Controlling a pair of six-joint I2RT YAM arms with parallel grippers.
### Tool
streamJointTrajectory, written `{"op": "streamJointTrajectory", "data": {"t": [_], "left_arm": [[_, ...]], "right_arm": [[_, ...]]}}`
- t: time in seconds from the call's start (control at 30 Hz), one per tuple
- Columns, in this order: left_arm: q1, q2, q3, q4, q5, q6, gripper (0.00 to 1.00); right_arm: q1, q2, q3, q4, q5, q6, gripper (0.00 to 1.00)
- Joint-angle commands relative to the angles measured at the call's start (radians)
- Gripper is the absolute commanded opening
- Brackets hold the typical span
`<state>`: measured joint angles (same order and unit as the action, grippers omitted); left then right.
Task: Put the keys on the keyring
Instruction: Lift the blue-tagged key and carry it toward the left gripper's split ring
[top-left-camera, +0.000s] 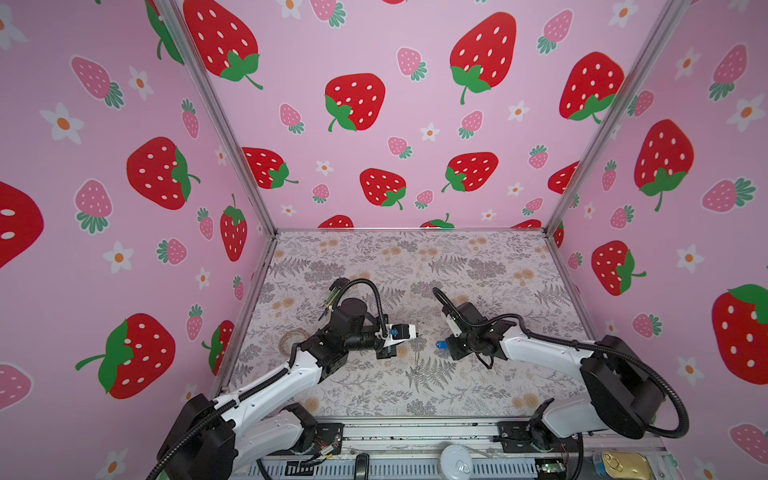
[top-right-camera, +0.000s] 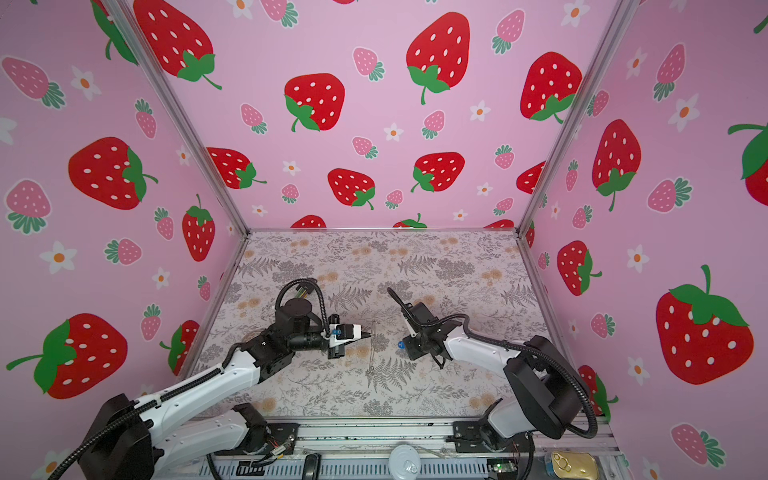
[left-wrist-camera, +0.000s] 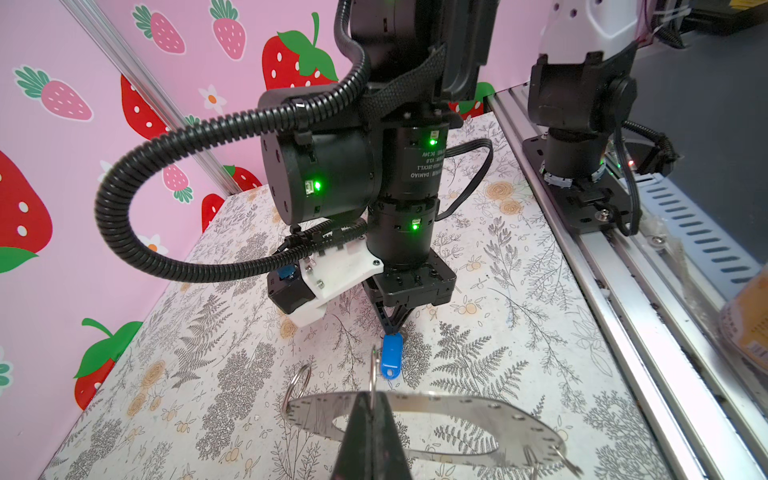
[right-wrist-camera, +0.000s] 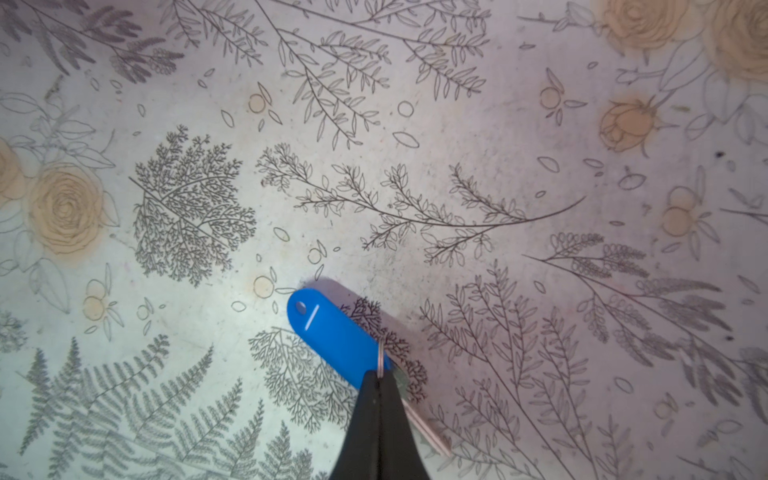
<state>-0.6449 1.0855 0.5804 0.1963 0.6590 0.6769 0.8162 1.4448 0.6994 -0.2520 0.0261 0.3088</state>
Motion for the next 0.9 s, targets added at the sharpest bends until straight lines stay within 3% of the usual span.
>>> {"op": "streamJointTrajectory", "data": {"t": [0.0, 0.13, 0.37, 0.87], "left_arm": [[0.004, -0.014, 0.042, 0.002, 0.026, 0.015, 0.00], [0.004, -0.013, 0.042, 0.007, 0.019, 0.012, 0.00], [0.004, -0.005, 0.036, 0.031, -0.096, -0.010, 0.00], [-0.034, -0.018, 0.016, 0.043, -0.243, 0.035, 0.00]], "right_arm": [[0.007, -0.062, 0.014, -0.017, 0.003, -0.101, 0.00], [0.007, -0.172, -0.015, 0.036, -0.060, -0.212, 0.00], [0.008, -0.286, -0.044, 0.074, -0.254, -0.351, 0.00], [0.009, -0.365, -0.034, 0.119, -0.454, -0.353, 0.00]]}}
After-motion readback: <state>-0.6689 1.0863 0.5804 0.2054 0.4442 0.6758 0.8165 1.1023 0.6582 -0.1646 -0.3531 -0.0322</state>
